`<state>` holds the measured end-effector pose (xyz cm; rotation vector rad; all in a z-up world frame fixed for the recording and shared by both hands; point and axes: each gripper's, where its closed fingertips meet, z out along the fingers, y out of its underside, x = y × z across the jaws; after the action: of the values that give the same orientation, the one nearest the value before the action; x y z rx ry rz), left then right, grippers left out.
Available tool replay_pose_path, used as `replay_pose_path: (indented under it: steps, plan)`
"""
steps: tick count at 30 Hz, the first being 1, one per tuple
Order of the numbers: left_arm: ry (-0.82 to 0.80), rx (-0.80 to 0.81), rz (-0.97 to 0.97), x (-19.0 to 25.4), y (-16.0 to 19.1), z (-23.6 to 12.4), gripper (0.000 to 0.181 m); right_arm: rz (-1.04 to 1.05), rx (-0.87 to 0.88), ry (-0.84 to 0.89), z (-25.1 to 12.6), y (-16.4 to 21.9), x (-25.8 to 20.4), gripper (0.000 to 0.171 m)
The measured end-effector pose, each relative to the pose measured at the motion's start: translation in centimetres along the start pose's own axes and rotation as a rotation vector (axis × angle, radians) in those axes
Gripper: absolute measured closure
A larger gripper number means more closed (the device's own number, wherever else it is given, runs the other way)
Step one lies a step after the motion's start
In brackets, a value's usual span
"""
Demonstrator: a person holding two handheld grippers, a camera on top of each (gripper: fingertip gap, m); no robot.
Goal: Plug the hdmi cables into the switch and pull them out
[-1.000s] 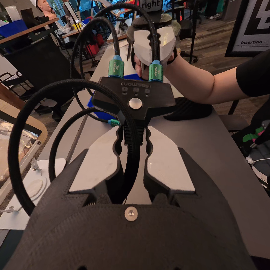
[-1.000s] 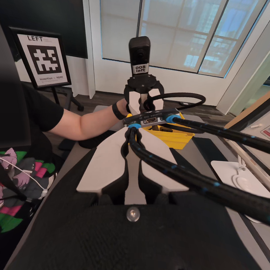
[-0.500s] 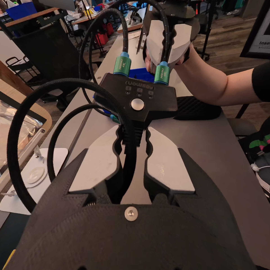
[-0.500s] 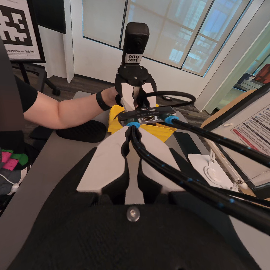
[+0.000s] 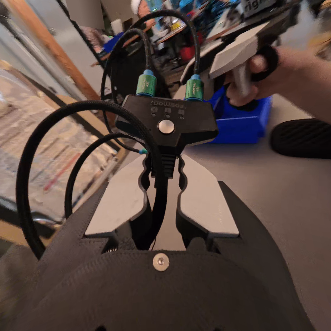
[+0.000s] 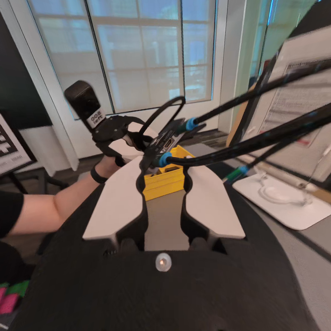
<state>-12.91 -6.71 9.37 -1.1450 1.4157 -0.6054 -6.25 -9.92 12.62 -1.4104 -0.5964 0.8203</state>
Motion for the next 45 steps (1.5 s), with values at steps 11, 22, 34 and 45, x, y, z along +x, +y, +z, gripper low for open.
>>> replay_pose_path:
  steps: [11, 22, 34, 45]
  plan:
    - [-0.156, -0.058, 0.074, 0.3, 1.3, 3.3, 0.153, 0.351, 0.007, -0.005, 2.8, 4.0, 2.0, 0.144]
    - [-0.16, -0.074, 0.048, 1.0, 2.4, 4.9, 0.153, 0.381, 0.019, -0.028, 2.1, 4.1, 3.1, 0.148]
    - [-0.036, 0.063, -0.201, 1.5, 1.1, 4.7, 0.148, 0.401, 0.022, -0.009, -1.1, 3.4, 7.0, 0.151]
    - [0.119, -0.006, -0.251, 3.6, 1.8, 5.3, 0.142, 0.398, 0.262, 0.103, -9.6, -2.2, 12.0, 0.151]
